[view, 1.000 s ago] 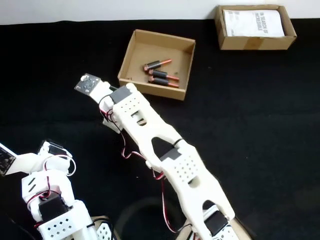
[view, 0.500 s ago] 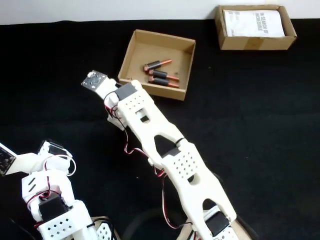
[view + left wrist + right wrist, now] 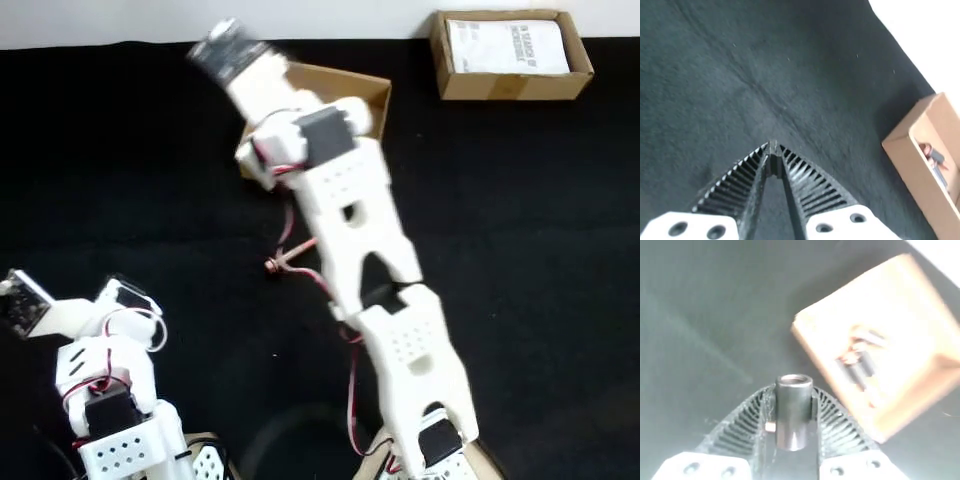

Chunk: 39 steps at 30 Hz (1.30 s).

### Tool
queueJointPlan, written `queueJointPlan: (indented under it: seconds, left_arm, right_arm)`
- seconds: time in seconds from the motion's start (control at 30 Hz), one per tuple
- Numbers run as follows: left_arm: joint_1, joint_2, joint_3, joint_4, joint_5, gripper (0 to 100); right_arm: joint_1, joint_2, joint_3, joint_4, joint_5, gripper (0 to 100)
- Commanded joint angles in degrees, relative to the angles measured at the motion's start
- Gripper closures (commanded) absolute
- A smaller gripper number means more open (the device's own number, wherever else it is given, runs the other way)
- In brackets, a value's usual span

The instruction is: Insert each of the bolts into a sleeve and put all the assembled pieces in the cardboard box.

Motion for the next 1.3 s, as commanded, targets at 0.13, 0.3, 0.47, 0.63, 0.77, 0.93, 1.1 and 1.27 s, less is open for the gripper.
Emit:
queueJointPlan:
  seconds: [0.13,0.3,0.47,0.63,0.77,0.93,1.1,1.27]
  left_arm:
    - [7.69,-0.04,1.01,5.01,-3.69,99]
    - [15.87,-0.04,0.84,6.59,-10.73,99]
    - [20.00,-0.04,0.48,6.59,-13.80,99]
    - [23.78,-0.04,0.31,6.51,-16.62,99]
    - [27.30,-0.04,-2.77,6.86,-17.05,99]
    - [30.90,0.04,-9.36,8.18,-17.05,99]
    - [35.38,0.22,-13.05,10.55,-17.14,99]
    - [35.74,9.19,-13.76,8.79,-17.14,99]
  right_arm:
    - [5.58,-31.78,19.56,0.84,-12.75,99.2]
    - [6.73,-54.46,55.08,0.75,-14.15,99.2]
    - [8.84,-74.77,86.02,-0.48,-13.98,99.2]
    - [17.10,-92.53,105.98,-1.63,-13.80,99.2]
    - [24.66,-104.31,116.44,-2.07,-13.71,99.2]
    - [39.16,-115.82,128.57,-11.91,-13.63,99.2]
    - [54.11,-123.74,140.00,-24.22,-8.09,99.2]
    - [65.98,-127.96,153.54,-34.95,-1.41,99.2]
